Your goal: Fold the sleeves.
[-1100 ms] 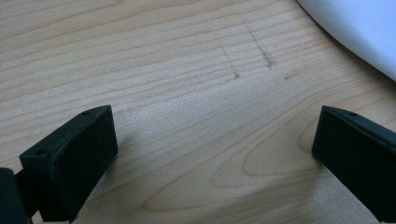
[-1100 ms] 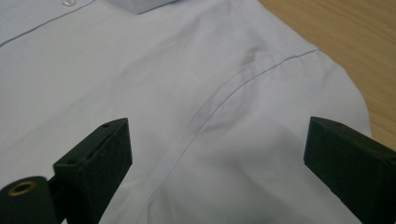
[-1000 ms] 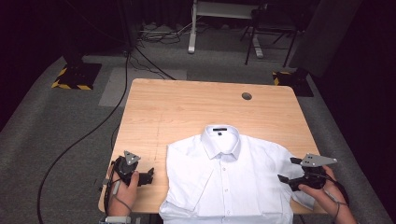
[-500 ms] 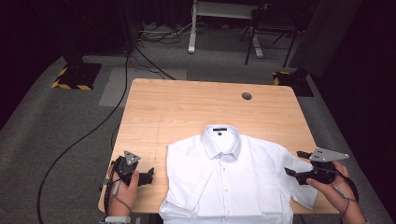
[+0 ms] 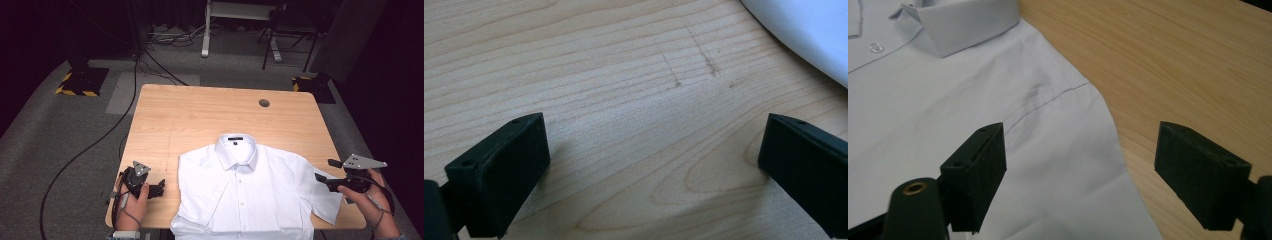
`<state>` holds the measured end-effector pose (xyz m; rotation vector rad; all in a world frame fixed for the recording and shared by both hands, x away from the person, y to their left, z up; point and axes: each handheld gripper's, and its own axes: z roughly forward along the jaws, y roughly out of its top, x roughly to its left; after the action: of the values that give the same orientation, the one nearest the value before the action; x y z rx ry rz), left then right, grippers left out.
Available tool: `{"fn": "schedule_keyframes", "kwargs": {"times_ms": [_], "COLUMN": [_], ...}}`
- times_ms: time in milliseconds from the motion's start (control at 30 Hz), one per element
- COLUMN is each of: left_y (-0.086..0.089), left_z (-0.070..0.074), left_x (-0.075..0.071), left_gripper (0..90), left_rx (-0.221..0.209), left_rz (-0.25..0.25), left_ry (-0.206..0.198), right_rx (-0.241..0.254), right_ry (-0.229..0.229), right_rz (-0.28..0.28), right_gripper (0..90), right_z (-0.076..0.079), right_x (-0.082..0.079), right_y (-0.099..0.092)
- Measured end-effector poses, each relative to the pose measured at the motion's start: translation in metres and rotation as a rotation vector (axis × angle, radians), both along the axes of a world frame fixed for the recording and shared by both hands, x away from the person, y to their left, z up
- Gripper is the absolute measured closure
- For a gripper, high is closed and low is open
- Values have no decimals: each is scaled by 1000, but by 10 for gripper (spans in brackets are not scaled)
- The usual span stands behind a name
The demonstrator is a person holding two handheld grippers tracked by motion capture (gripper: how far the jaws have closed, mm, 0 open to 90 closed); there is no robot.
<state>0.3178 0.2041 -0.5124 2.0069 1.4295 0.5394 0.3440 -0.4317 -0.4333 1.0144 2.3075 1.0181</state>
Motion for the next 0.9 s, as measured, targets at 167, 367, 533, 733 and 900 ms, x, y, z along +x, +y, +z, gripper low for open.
{"fn": "schedule_keyframes", "kwargs": {"times_ms": [167, 367, 533, 733, 900], "left_y": [0, 0, 0, 0, 0], "left_z": [0, 0, 0, 0, 0], "left_x": [0, 0, 0, 0, 0], "left_gripper": [0, 0, 0, 0, 0], "left_rx": [0, 0, 0, 0, 0], "left_rz": [0, 0, 0, 0, 0], "left_ry": [0, 0, 0, 0, 0], "right_rx": [-5, -7, -12, -26, -29], "right_ry": [2, -5, -1, 12, 32], "right_rz": [-35, -72, -100, -122, -141], "right_gripper": [229, 235, 241, 254, 266], "right_z": [0, -1, -6, -14, -24], "right_x": [0, 0, 1, 1, 1], "right_y": [-12, -25, -35, -42, -47]}}
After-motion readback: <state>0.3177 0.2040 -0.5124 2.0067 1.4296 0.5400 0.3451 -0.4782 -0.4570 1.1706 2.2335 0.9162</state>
